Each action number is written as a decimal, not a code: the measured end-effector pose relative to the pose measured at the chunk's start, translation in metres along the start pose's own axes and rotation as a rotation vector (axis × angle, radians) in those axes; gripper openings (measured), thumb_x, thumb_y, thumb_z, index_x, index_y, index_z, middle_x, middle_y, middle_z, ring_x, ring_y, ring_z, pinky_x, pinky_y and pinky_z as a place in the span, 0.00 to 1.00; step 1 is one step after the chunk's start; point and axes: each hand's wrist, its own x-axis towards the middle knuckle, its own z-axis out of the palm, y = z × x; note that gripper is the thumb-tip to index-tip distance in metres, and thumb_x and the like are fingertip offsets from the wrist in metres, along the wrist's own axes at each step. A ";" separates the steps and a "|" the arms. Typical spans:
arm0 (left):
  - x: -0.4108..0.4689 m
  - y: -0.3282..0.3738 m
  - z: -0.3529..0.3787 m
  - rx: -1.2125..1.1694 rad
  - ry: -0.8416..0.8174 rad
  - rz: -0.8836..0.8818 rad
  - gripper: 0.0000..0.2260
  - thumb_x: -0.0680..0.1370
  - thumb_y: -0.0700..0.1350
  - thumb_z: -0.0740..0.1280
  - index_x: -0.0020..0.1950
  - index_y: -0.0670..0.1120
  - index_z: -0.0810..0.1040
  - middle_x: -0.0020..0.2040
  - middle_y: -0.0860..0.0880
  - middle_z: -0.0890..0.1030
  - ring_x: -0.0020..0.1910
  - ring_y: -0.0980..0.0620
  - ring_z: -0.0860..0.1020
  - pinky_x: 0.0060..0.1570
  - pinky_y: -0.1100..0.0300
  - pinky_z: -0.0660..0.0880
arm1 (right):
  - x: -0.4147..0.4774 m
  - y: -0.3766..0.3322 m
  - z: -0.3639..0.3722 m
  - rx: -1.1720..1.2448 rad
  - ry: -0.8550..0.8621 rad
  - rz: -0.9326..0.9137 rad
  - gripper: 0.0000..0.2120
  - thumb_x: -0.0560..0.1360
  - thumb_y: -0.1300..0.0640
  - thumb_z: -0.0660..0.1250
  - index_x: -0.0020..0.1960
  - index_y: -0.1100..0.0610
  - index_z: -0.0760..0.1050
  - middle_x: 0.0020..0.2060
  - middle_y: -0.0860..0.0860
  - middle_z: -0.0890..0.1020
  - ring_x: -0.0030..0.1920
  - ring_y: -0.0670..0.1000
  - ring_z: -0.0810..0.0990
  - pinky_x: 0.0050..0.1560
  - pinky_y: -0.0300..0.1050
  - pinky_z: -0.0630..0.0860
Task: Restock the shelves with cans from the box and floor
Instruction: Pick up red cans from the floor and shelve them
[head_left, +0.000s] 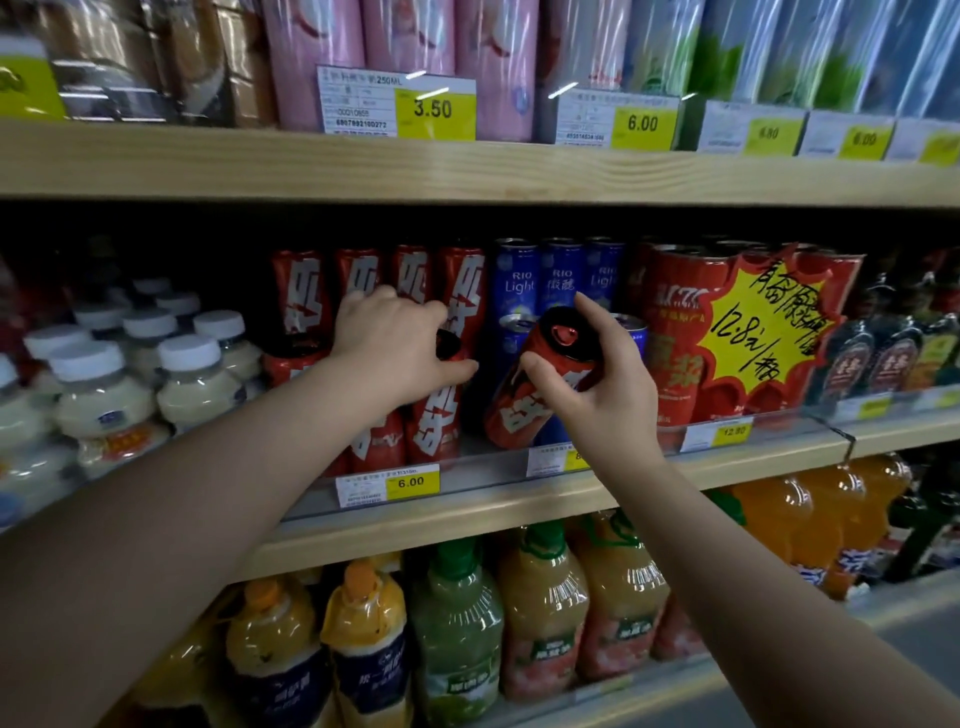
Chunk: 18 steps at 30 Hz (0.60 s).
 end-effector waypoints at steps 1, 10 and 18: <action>0.000 -0.001 0.000 0.007 -0.011 -0.012 0.31 0.68 0.73 0.57 0.60 0.52 0.75 0.54 0.47 0.80 0.59 0.44 0.72 0.58 0.48 0.65 | 0.002 -0.001 0.004 0.000 -0.002 0.006 0.32 0.69 0.44 0.72 0.71 0.47 0.66 0.59 0.41 0.74 0.61 0.42 0.74 0.62 0.48 0.73; -0.006 -0.016 0.005 -0.120 -0.117 0.081 0.32 0.70 0.66 0.65 0.71 0.57 0.63 0.68 0.47 0.71 0.68 0.43 0.67 0.68 0.44 0.60 | 0.016 -0.007 0.031 -0.076 -0.104 0.009 0.29 0.70 0.42 0.71 0.68 0.46 0.68 0.58 0.42 0.77 0.58 0.41 0.75 0.56 0.39 0.72; -0.008 -0.023 0.003 -0.218 -0.128 0.084 0.31 0.70 0.64 0.67 0.71 0.57 0.65 0.68 0.45 0.70 0.67 0.43 0.67 0.65 0.48 0.64 | 0.021 0.005 0.053 -0.257 -0.162 -0.133 0.25 0.69 0.41 0.72 0.61 0.53 0.76 0.58 0.50 0.79 0.52 0.49 0.80 0.43 0.40 0.73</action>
